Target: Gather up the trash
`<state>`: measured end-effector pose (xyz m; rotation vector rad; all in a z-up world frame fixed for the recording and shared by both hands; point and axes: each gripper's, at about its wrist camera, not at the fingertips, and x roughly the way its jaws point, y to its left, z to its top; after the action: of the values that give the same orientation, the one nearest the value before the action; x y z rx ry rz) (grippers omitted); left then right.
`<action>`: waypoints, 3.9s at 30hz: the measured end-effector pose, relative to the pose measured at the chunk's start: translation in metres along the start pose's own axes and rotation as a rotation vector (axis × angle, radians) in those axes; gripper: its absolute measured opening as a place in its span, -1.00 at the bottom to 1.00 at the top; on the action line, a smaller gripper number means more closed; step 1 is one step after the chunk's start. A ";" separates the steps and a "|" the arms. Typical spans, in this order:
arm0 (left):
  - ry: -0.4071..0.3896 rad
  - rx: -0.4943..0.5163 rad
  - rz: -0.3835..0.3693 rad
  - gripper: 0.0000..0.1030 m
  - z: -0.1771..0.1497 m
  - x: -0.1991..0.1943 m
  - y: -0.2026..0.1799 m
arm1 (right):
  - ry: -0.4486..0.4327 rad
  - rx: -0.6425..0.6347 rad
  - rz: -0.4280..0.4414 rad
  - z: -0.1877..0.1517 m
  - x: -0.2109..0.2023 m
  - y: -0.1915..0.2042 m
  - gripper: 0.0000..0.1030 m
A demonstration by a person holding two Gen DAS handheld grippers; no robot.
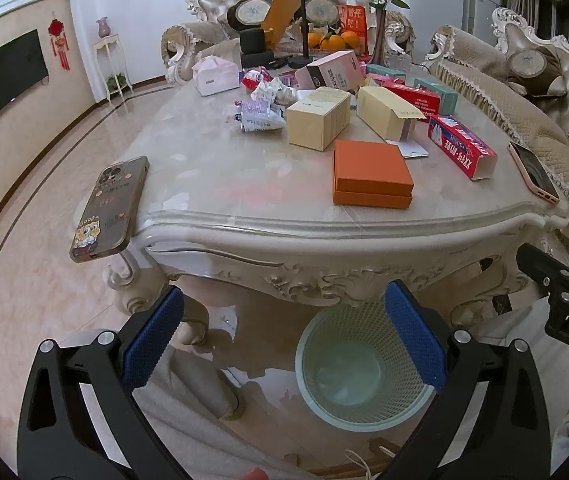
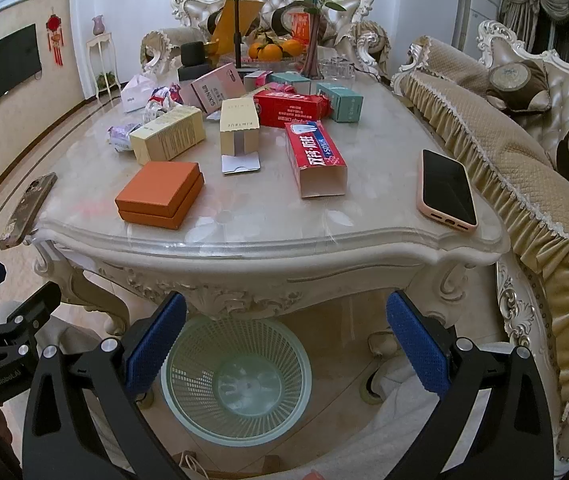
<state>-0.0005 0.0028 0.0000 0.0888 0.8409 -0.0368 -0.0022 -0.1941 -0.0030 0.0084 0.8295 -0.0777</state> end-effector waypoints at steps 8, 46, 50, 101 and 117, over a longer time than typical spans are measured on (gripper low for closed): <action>-0.001 -0.001 0.001 0.88 0.001 0.003 -0.004 | 0.000 0.000 0.000 0.000 0.001 0.000 0.86; 0.003 -0.001 -0.003 0.88 -0.011 0.005 -0.001 | 0.003 -0.001 -0.002 0.000 0.001 0.001 0.86; 0.002 -0.001 -0.003 0.88 -0.016 0.005 0.000 | 0.004 -0.001 -0.002 0.000 0.001 0.001 0.86; -0.141 0.332 -0.347 0.88 0.166 0.147 -0.032 | -0.068 -0.089 0.163 0.100 0.131 -0.043 0.85; -0.067 0.310 -0.283 -0.10 0.177 0.157 -0.034 | -0.087 -0.097 0.133 0.114 0.124 -0.046 -0.13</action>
<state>0.2330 -0.0474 -0.0019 0.2577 0.7703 -0.4345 0.1613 -0.2528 -0.0162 -0.0305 0.7435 0.0868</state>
